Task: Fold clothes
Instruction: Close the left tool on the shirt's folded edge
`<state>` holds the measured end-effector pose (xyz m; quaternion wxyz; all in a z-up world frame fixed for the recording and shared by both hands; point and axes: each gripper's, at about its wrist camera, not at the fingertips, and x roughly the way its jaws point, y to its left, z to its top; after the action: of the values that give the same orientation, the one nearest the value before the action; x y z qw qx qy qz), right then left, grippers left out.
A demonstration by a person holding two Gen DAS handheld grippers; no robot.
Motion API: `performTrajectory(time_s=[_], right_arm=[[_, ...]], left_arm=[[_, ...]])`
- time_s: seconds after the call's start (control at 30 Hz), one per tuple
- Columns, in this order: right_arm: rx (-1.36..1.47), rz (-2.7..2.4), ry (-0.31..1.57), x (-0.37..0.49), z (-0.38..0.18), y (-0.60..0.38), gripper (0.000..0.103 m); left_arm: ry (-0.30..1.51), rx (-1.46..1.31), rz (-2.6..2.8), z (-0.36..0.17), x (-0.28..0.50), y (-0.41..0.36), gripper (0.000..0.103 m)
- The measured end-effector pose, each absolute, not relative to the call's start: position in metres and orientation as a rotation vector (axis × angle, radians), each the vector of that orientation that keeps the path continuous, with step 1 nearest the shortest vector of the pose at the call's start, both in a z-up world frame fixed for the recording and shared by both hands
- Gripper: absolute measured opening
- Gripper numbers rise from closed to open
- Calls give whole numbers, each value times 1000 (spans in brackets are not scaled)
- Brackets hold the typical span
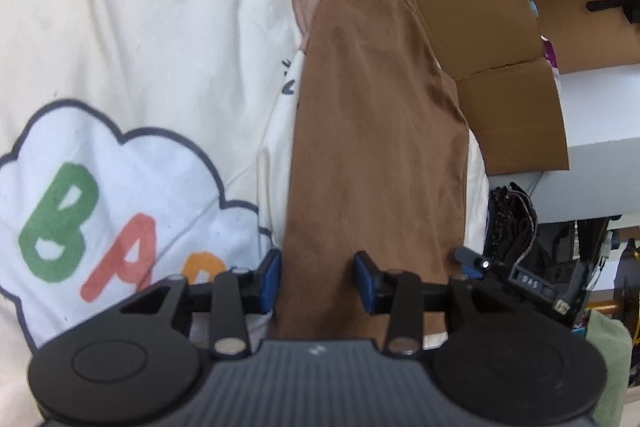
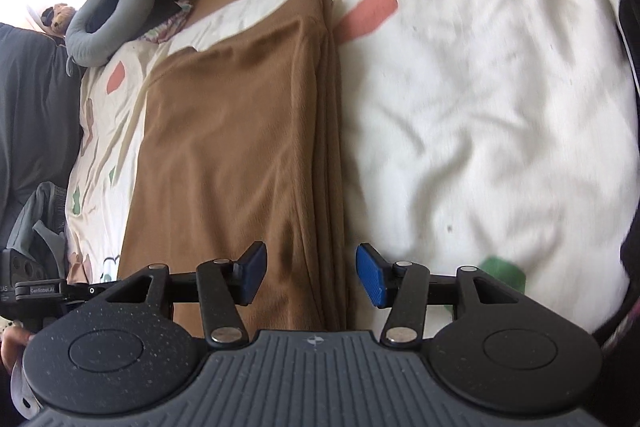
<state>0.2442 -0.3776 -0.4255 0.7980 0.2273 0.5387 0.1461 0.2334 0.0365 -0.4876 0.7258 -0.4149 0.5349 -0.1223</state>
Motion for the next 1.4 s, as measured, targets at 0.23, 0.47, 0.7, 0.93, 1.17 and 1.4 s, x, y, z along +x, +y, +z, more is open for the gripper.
performTrajectory(time_s=[0.23, 0.47, 0.7, 0.93, 1.17, 1.4], right_arm=[[494, 339, 1210, 228, -433, -379, 56], [635, 318, 1216, 216, -441, -391, 56], [701, 341, 1214, 226, -445, -391, 48], [745, 353, 1207, 224, -445, -390, 48], [765, 340, 1211, 219, -448, -397, 48], [766, 346, 1212, 219, -451, -396, 49]], left_arm=[[1205, -1011, -321, -495, 229, 43, 40], [1203, -994, -339, -500, 231, 37, 46], [1187, -1009, -424, -487, 237, 42, 19], [1196, -1013, -451, -480, 245, 35, 35], [1264, -1016, -430, -502, 240, 21, 53], [1258, -1041, -420, -510, 234, 29, 37]])
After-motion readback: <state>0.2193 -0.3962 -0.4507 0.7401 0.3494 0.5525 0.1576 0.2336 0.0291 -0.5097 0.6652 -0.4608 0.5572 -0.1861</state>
